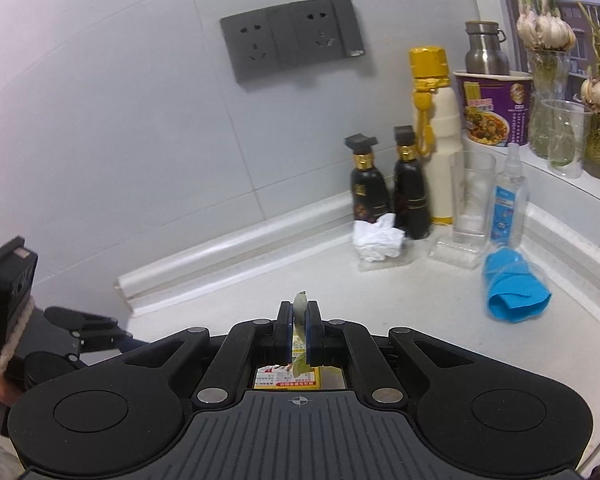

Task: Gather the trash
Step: 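Close the left gripper on the yellow box while the right carries the leaf toward the bin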

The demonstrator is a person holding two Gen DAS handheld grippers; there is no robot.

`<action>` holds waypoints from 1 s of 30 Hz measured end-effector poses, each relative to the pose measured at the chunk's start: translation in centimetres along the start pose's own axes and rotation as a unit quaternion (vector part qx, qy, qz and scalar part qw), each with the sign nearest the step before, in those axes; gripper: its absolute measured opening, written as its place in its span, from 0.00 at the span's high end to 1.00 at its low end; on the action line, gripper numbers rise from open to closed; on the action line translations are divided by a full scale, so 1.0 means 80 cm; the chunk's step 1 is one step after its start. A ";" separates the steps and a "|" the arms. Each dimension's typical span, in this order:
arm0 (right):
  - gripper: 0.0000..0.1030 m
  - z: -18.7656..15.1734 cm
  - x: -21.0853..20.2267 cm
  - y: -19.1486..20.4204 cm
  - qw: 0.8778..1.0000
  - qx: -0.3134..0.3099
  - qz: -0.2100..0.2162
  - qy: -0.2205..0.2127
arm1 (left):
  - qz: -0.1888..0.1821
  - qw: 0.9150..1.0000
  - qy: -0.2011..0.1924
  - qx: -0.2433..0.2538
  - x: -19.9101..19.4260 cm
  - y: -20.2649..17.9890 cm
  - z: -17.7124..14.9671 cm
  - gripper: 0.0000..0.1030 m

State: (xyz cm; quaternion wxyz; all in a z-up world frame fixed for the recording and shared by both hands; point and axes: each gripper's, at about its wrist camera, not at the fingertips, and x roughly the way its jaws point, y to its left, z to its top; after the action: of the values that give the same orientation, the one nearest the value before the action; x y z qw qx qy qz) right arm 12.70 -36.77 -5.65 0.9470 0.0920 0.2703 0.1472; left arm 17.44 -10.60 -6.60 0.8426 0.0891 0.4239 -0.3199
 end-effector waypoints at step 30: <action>0.96 -0.012 0.041 0.219 0.989 -0.073 0.130 0.021 | 0.074 0.972 -0.045 -0.219 -0.148 0.091 -0.184 0.28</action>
State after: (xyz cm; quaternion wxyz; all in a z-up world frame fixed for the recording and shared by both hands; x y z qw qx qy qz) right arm 10.83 -19.12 -3.63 0.9181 0.0544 0.2642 0.2902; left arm 7.14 6.77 -7.56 0.8811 -0.0808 0.4377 -0.1599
